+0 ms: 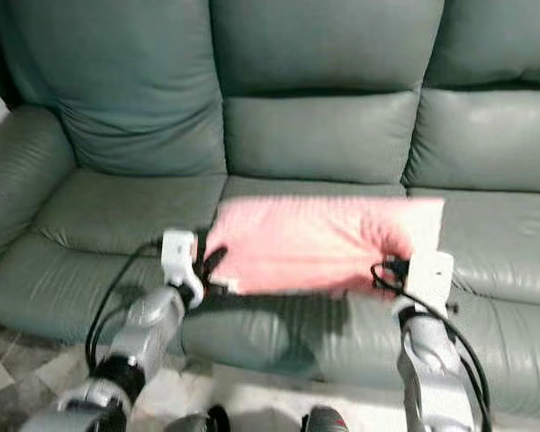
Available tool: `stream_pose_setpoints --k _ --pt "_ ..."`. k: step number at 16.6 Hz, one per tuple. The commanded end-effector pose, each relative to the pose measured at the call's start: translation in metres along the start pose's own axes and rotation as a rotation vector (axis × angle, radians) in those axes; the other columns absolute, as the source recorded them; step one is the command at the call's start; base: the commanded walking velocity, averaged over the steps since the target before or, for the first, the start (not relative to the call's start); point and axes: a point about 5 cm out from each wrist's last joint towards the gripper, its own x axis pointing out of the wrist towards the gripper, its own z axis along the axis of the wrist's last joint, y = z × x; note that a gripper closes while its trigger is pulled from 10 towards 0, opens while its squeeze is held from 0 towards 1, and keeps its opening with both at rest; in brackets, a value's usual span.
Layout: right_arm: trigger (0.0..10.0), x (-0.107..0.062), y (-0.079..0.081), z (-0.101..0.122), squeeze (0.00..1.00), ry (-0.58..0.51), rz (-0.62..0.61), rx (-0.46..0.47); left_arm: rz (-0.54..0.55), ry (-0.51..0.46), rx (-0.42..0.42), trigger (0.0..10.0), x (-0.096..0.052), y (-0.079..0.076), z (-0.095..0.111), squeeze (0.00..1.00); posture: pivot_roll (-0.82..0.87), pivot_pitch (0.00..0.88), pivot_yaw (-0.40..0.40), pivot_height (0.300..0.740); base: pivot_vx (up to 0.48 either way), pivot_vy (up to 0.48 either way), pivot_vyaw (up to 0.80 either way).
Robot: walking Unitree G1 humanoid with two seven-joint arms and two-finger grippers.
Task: Move the pillow to the sofa
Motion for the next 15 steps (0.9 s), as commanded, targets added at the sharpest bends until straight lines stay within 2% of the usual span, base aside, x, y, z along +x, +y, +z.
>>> stream_pose_setpoints --k 1,3,4,7,8,9,10,15 --pt "10.0 0.0 -0.002 -0.002 0.0 -0.012 -0.035 -0.002 0.075 0.006 -0.018 10.0 -0.002 0.013 -0.001 0.0 -0.24 0.32 0.118 0.74 0.0 0.0 0.0" --pt "10.0 0.002 -0.001 -0.003 0.0 -0.011 -0.063 -0.001 0.071 -0.008 -0.021 10.0 0.003 0.011 0.005 0.0 -0.23 0.327 0.123 0.74 0.0 0.0 0.0" --pt "10.0 0.003 -0.001 -0.005 0.0 -0.014 -0.062 -0.03 0.074 -0.016 -0.02 10.0 0.008 0.009 0.011 0.0 -0.24 0.337 0.126 0.74 0.0 0.0 0.0" --pt "10.0 0.004 0.001 -0.011 0.0 0.01 -0.048 -0.004 0.084 -0.02 -0.034 10.0 0.013 0.007 0.016 0.0 -0.24 0.347 0.123 0.74 0.0 0.0 0.0" --pt "10.0 0.004 0.001 -0.012 0.0 0.005 -0.045 -0.007 0.066 0.002 -0.041 10.0 0.013 0.002 0.011 0.91 -0.24 0.349 0.123 0.74 0.0 0.0 0.0" --pt "10.0 0.004 0.002 -0.014 0.86 0.01 -0.03 0.025 0.043 0.028 -0.048 10.0 0.012 -0.003 0.004 1.0 -0.24 0.354 0.123 0.74 0.0 0.0 0.0" --pt "10.0 0.004 0.003 -0.015 1.0 0.006 -0.027 0.014 0.036 0.033 -0.046 10.0 0.011 -0.006 0.001 1.0 -0.24 0.355 0.123 0.74 0.0 0.0 0.0" --pt "10.0 0.004 0.003 -0.019 1.0 0.011 -0.054 -0.017 0.034 0.039 -0.037 10.0 0.013 -0.01 0.0 1.0 -0.23 0.36 0.12 0.74 0.0 0.0 0.0"
